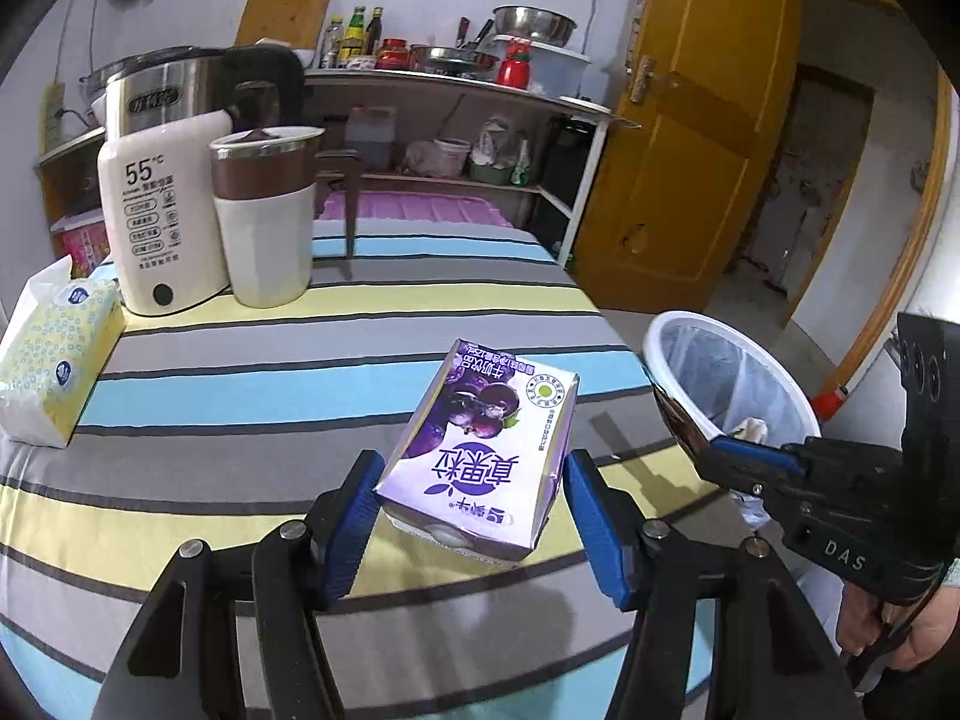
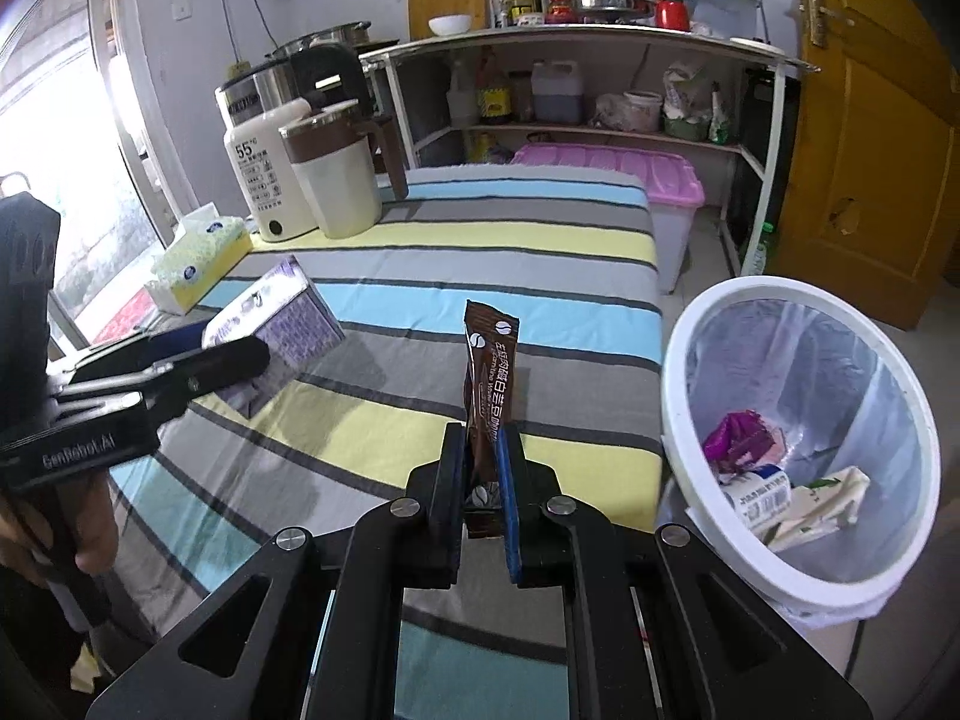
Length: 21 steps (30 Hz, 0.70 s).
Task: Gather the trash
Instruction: 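Lift the juice box and snack stick and carry them toward the bin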
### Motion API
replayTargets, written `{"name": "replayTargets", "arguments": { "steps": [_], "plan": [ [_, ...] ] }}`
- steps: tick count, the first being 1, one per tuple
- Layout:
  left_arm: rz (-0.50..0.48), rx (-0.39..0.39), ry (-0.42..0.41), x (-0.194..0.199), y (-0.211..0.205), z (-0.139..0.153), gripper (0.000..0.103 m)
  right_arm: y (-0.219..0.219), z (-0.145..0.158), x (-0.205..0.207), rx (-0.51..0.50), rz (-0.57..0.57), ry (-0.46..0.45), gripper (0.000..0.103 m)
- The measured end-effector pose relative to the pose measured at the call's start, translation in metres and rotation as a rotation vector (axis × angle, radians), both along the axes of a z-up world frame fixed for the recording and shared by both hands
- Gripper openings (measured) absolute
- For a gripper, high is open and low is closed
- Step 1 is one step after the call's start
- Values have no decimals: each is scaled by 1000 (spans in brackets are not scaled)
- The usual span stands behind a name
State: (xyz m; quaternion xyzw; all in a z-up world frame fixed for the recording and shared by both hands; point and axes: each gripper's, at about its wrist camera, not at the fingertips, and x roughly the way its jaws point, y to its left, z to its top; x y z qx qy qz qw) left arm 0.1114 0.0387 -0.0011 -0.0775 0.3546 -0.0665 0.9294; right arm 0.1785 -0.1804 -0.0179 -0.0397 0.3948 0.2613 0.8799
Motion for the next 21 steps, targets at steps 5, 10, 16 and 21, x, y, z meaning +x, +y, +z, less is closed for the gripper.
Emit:
{"name": "replayTargets", "arguments": {
  "steps": [5, 10, 16, 21],
  "plan": [
    [-28, 7, -7, -6, -20, 4, 62, -12, 9, -8, 15, -16, -21, 11],
    [-56, 17, -13, -6, -38, 7, 62, -26, 15, -14, 25, -39, -34, 11],
    [-87, 25, -16, -1, -57, 9, 62, -46, 18, -15, 32, -76, -43, 11],
    [-120, 28, -22, 7, -75, 14, 62, -65, 20, -14, 37, -117, -51, 11]
  ]
}}
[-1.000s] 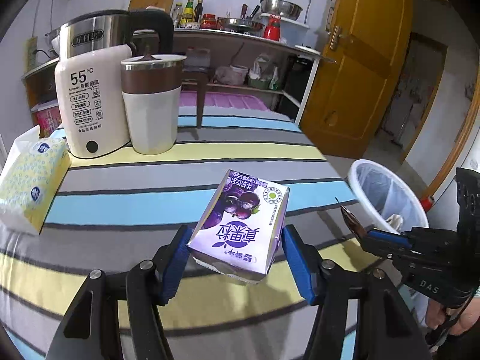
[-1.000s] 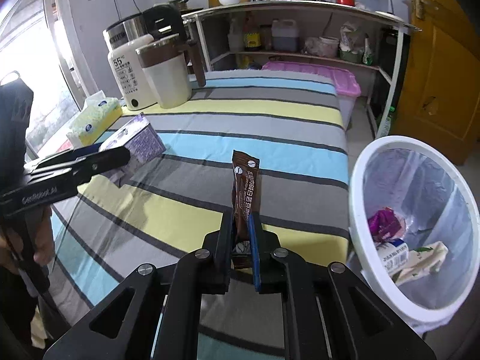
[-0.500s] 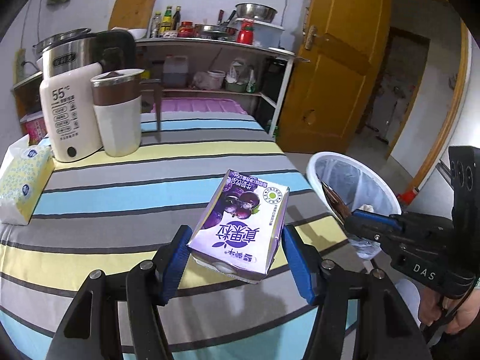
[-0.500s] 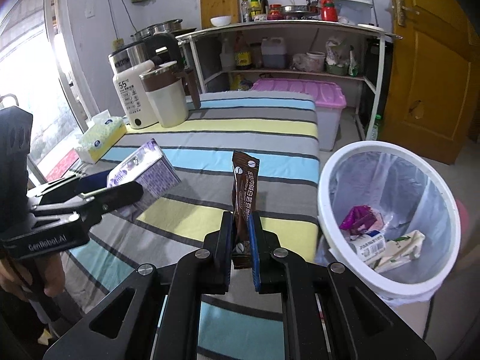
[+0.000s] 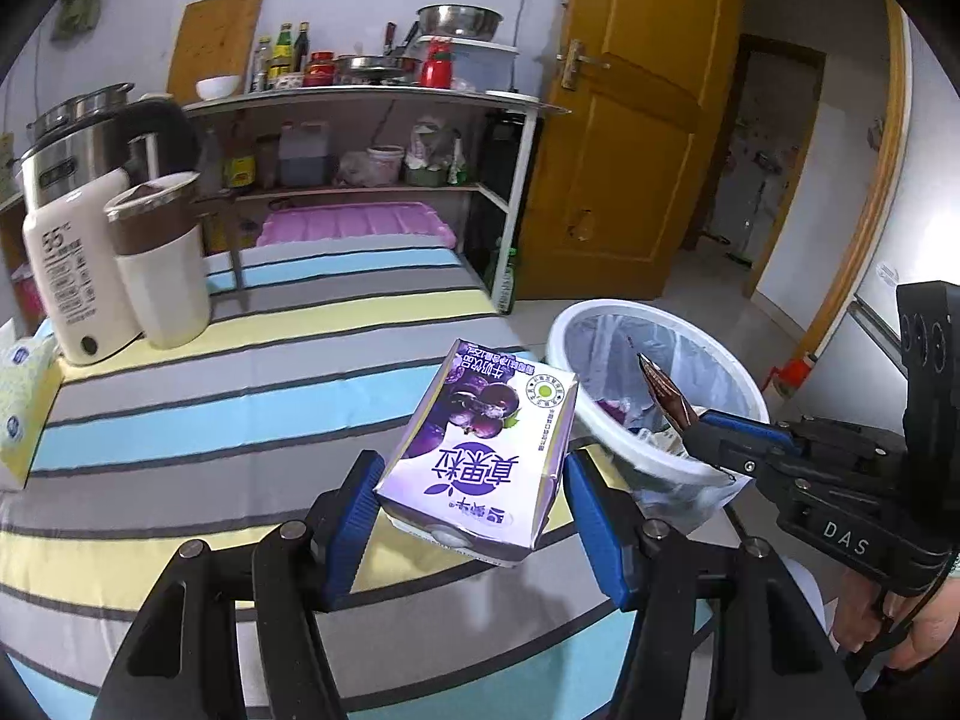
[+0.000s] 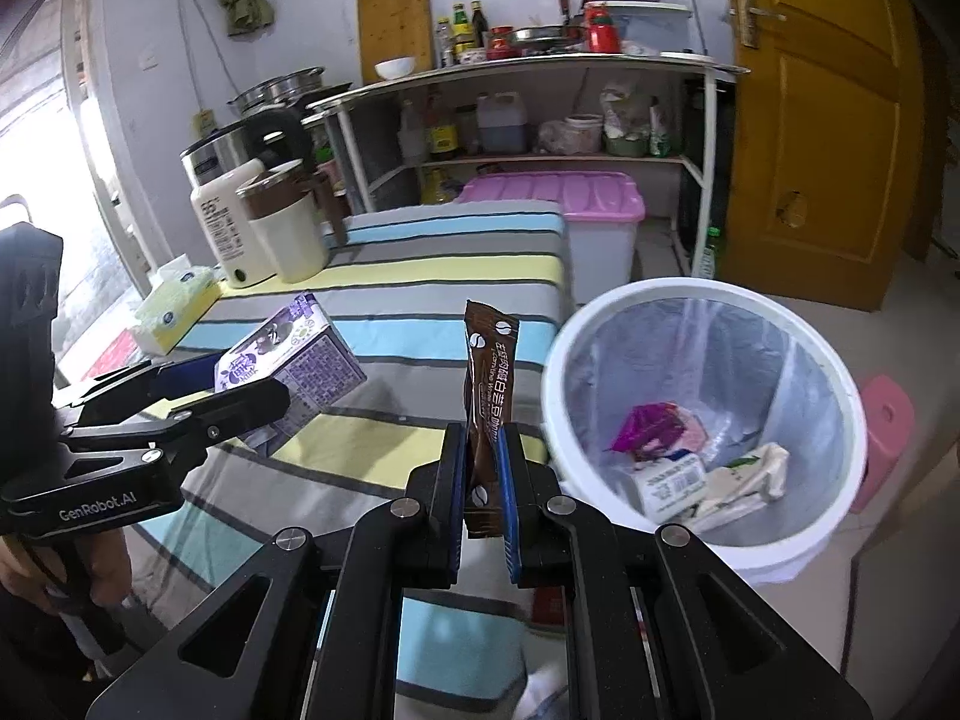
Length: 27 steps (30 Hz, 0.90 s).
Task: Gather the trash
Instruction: 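Lift the juice box and snack stick and carry them toward the bin, then open both grippers over the bin to drop juice box and snack stick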
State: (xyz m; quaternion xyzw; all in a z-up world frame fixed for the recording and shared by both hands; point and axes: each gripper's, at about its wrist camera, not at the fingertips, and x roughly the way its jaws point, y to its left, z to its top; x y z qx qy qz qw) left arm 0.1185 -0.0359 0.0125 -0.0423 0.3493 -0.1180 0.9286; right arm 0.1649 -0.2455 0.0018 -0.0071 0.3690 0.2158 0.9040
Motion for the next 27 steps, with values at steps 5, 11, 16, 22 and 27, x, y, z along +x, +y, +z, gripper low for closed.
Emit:
{"name": "replayTargets", "arguments": {
  "steps": [5, 11, 16, 22, 27],
  "plan": [
    [-43, 10, -7, 11, -23, 4, 62, -24, 1, 4, 5, -56, -4, 11],
    [-93, 16, -10, 24, -51, 5, 62, -56, 0, 8, 8, -127, -3, 11],
    [-138, 24, -2, 38, -77, 0, 62, -75, -3, 13, 10, -170, 5, 11],
    [-180, 30, 9, 56, -100, -5, 62, -89, -12, 21, 5, -203, 30, 11],
    [-208, 33, 20, 71, -115, -11, 62, -97, -20, 30, -2, -219, 53, 11]
  ]
}}
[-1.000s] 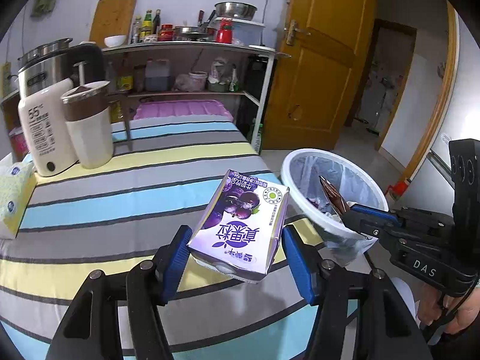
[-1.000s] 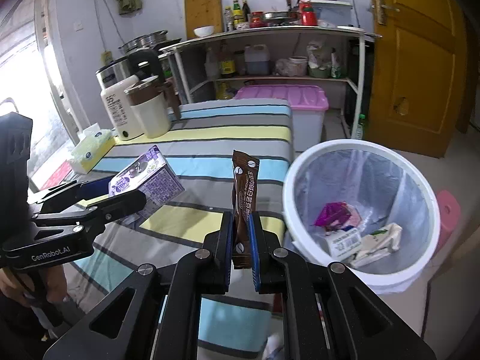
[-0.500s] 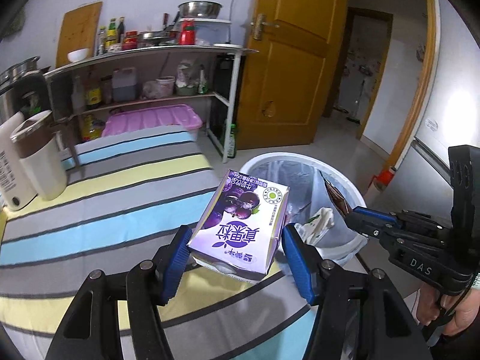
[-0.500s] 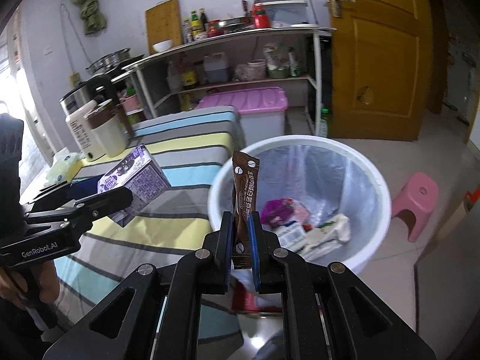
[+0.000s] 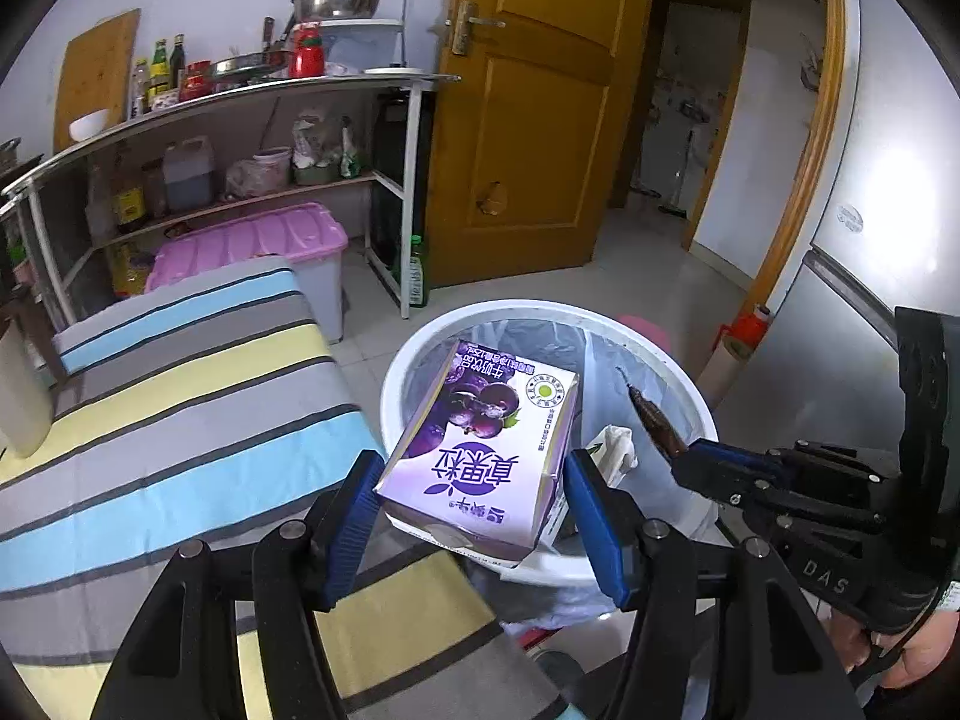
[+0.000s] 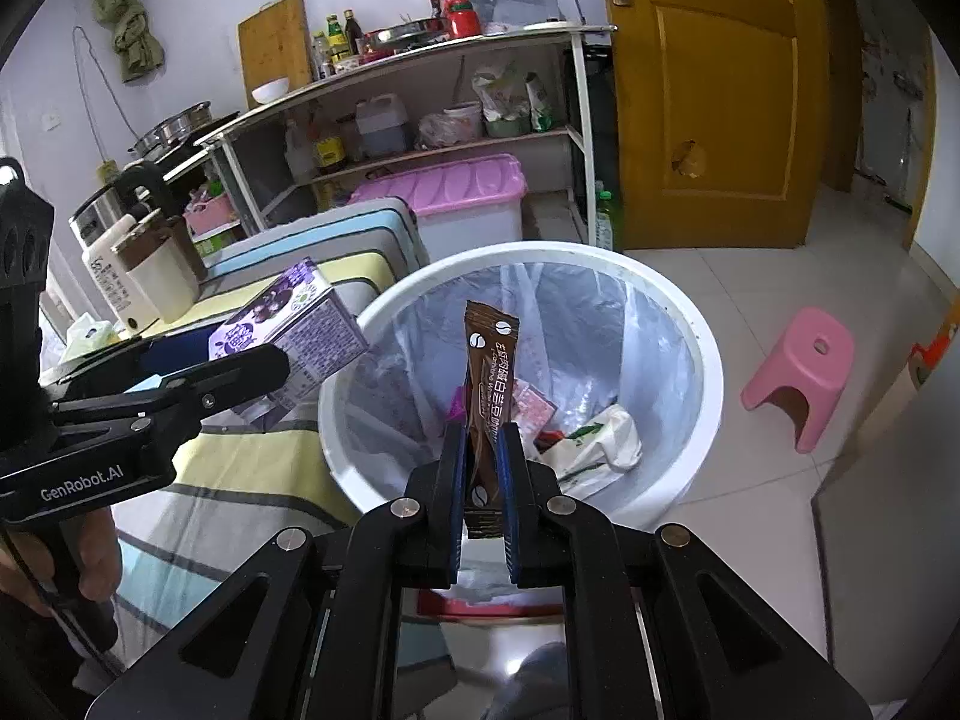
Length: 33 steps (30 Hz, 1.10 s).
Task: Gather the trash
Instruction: 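Open both grippers over the bin to drop juice box and snack stick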
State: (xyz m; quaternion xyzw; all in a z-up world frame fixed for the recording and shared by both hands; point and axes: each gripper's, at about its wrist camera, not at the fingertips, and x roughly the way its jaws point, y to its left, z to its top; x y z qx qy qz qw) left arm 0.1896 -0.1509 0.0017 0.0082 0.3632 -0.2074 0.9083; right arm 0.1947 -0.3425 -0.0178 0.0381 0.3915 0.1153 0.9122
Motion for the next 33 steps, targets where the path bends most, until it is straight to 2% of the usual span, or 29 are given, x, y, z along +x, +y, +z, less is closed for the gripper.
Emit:
{"name": "replayTargets", "arguments": {
  "steps": [14, 22, 26, 33],
  "plan": [
    [-44, 0, 53, 32, -23, -21, 62, -14, -14, 20, 10, -39, 40, 11],
    [-36, -19, 52, 32, -20, -20, 62, -18, -14, 20, 5, -56, 37, 15],
    [-33, -33, 45, 26, -16, -15, 62, -17, -10, 15, 11, -54, 24, 21],
    [-20, -44, 28, 10, -4, -10, 62, -10, 0, 2, 12, -46, -2, 22]
  ]
}}
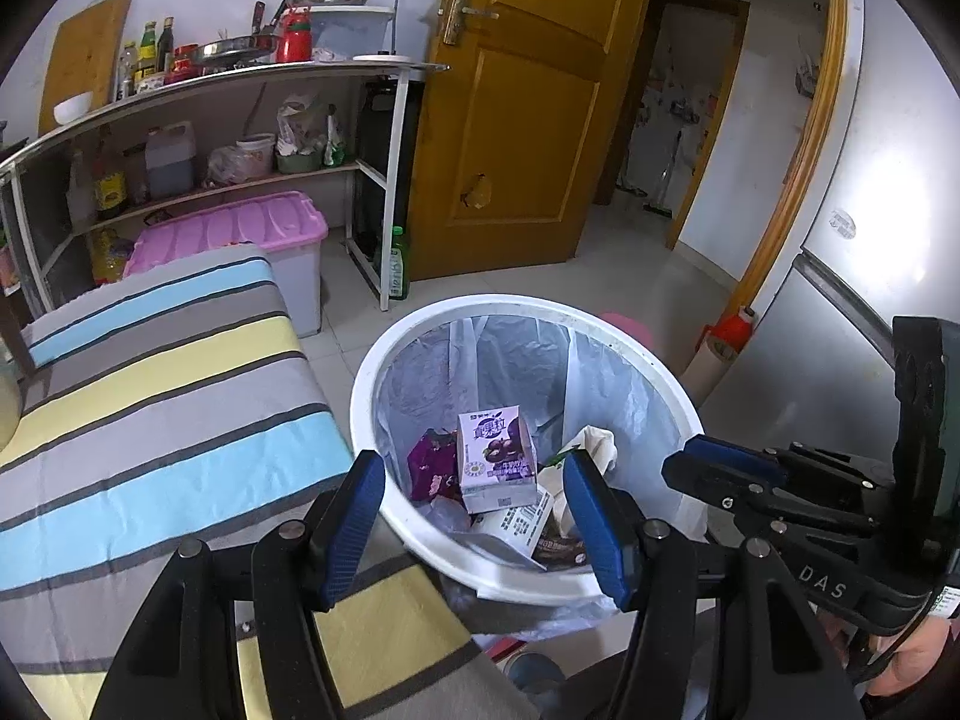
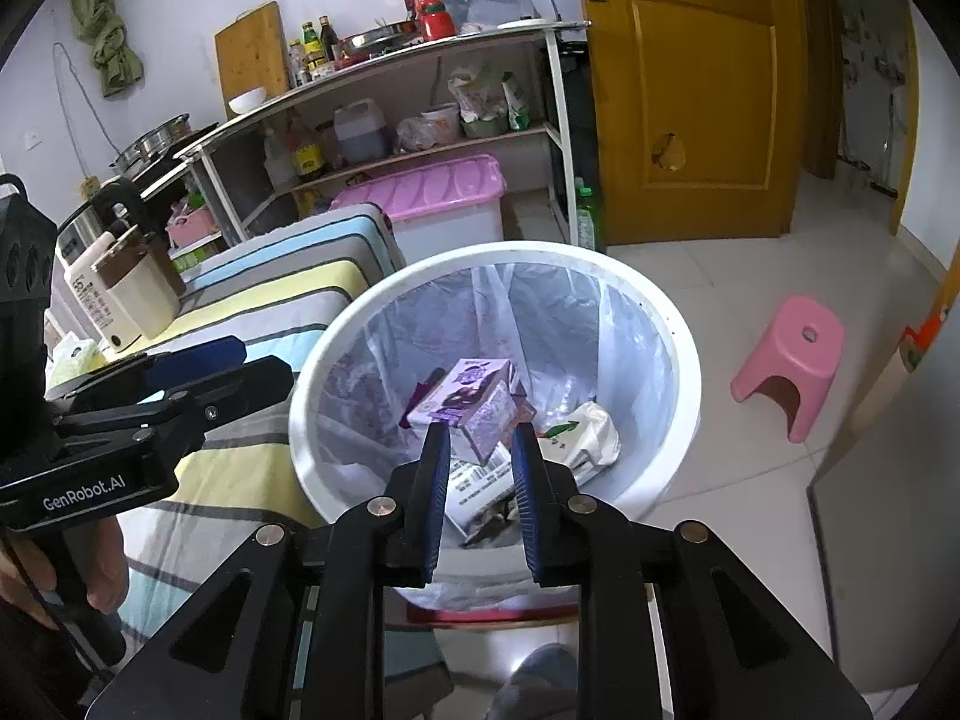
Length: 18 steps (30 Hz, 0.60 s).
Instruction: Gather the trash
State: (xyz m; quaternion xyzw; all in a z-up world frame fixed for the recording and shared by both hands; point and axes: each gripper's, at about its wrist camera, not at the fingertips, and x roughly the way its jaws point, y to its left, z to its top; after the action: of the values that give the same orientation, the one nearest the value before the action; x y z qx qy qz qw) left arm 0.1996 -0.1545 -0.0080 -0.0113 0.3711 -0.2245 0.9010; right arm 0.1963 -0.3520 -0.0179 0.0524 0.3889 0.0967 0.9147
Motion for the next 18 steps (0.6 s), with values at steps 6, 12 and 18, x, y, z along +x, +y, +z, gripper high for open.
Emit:
{"name": "replayTargets", "arguments": {
  "steps": [6, 12, 18],
  "plan": [
    [16, -5, -11, -15, 9, 6, 62, 9, 8, -13, -4, 16, -20, 24],
    [34, -12, -26, -34, 19, 12, 62, 19, 19, -30, -4, 34, -48, 34],
    [57, -8, -44, -55, 30, 18, 62, 30, 28, -49, -24, 51, -73, 35]
  ]
}}
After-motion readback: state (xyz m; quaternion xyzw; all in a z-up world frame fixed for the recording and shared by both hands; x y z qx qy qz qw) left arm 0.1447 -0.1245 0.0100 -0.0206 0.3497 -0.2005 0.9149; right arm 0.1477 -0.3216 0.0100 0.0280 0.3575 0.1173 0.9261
